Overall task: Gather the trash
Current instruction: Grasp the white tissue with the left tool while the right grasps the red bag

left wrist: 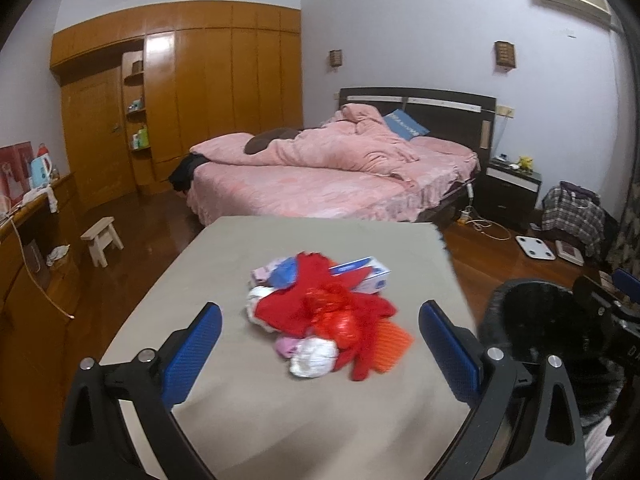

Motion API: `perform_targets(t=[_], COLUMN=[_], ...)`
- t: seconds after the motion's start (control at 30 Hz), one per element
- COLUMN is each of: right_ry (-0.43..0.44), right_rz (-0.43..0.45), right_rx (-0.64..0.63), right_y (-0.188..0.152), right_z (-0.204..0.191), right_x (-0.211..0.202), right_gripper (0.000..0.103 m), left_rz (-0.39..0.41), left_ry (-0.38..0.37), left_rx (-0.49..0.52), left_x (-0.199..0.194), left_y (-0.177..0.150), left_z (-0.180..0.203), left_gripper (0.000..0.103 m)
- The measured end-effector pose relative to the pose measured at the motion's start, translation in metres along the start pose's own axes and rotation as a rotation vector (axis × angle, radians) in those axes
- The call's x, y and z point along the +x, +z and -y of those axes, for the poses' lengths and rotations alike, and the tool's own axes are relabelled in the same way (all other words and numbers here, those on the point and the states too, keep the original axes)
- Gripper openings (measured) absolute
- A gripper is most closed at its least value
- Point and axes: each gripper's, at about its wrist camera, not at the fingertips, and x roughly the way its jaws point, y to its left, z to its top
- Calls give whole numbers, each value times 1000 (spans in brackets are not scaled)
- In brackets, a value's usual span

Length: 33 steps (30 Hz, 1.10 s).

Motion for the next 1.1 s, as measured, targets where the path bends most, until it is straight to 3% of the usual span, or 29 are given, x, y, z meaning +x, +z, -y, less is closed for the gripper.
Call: perform_targets(t=[0.3, 0.6, 0.9, 1.03, 1.1], right_ry=[67, 50, 61, 78, 103], right_rz=[-31, -70, -117, -131, -146], right_rx=[-40, -32, -67, -84, -85], right_y=[-7, -18, -30, -32, -32], right_z=[-42, -45, -54, -60, -63], right_x=[63, 104, 128, 134, 138], right_gripper=[98, 98, 96, 86, 81], left_rz=[-52, -154, -272, -292, -283], left_ry=[66, 21, -41, -120, -132], left_rx=[5, -8, -32, -56, -59], left_x=[51, 104, 138, 142, 139], left_y=[-22, -47, -67, -70, -71], left_z=[-32, -24, -20, -22, -23], left_gripper=[97, 89, 66, 36, 29])
